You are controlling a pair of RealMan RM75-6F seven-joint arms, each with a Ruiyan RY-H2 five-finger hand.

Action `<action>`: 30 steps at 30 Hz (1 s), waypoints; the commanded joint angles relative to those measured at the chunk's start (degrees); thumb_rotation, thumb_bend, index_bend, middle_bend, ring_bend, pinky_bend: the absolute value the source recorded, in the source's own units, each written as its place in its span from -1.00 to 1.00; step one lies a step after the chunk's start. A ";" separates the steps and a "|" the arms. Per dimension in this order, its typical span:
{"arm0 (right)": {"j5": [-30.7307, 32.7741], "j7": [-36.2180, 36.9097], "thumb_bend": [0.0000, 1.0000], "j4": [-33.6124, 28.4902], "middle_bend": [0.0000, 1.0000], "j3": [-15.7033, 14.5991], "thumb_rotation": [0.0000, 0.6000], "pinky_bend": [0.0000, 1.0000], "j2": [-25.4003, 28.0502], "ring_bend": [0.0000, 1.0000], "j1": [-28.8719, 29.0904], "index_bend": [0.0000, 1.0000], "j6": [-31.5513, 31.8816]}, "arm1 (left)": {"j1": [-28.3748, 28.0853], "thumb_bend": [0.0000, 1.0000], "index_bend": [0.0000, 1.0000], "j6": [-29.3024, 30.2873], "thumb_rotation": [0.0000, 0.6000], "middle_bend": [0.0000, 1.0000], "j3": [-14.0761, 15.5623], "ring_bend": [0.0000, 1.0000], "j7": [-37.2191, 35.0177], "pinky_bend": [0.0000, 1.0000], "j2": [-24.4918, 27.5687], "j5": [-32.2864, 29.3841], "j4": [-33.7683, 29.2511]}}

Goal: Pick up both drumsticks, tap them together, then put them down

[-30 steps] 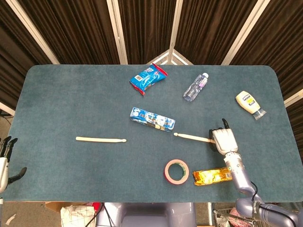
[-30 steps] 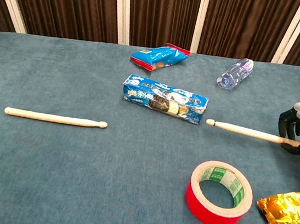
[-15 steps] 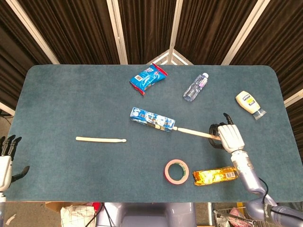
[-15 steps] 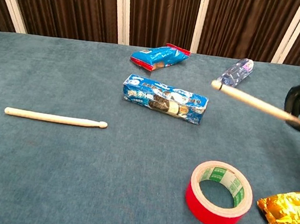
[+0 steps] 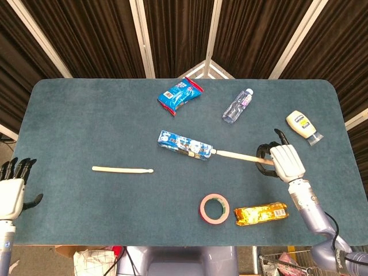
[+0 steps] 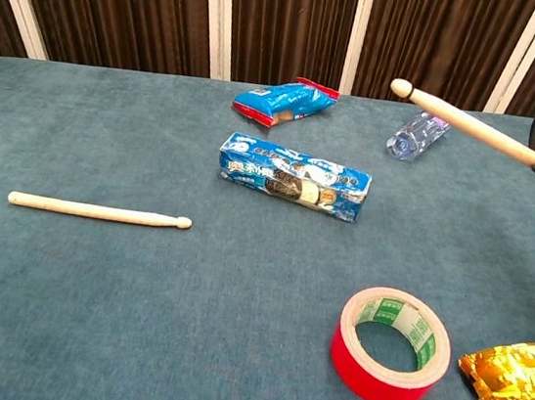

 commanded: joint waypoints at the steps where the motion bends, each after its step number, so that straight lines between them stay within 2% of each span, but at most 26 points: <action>1: 0.78 -0.75 -0.14 -0.82 0.15 0.52 1.00 -0.93 0.41 -0.08 0.36 0.31 -0.62 | -2.89 -0.40 -0.70 -3.13 1.00 -0.70 -1.76 -1.00 0.32 -1.00 -0.49 -1.67 1.11; 6: 1.48 -1.96 -0.14 -2.16 0.15 1.05 1.00 -0.93 1.01 -0.08 0.56 0.31 -0.79 | -7.43 -0.40 -0.65 -8.35 1.00 -0.62 -3.33 -1.00 3.94 -1.00 -2.27 -5.40 2.17; 11: 2.14 -2.41 -0.14 -3.45 0.15 1.65 1.00 -0.93 1.89 -0.08 0.51 0.31 -0.63 | -12.32 -0.40 -0.49 -13.60 1.00 -0.50 -3.86 -1.00 9.28 -1.00 -5.28 -9.68 4.82; 16: 2.75 -3.53 -0.14 -3.83 0.15 1.74 1.00 -0.93 2.14 -0.08 0.41 0.31 -0.63 | -16.21 -0.40 -0.42 -16.71 1.00 -0.41 -4.83 -1.00 12.56 -1.00 -8.87 -14.60 7.64; 24: 3.82 -4.45 -0.14 -3.67 0.15 1.81 1.00 -0.93 2.07 -0.08 0.12 0.31 -0.70 | -22.41 -0.38 -0.25 -19.26 1.00 -0.35 -5.52 -1.00 20.82 -1.00 -13.97 -24.55 10.71; 30: 4.57 -4.84 -0.14 -2.96 0.15 1.88 1.00 -0.93 1.94 -0.08 0.05 0.31 -1.02 | -25.15 -0.37 -0.18 -19.02 1.00 -0.27 -4.99 -0.96 23.77 -1.00 -17.48 -27.45 13.39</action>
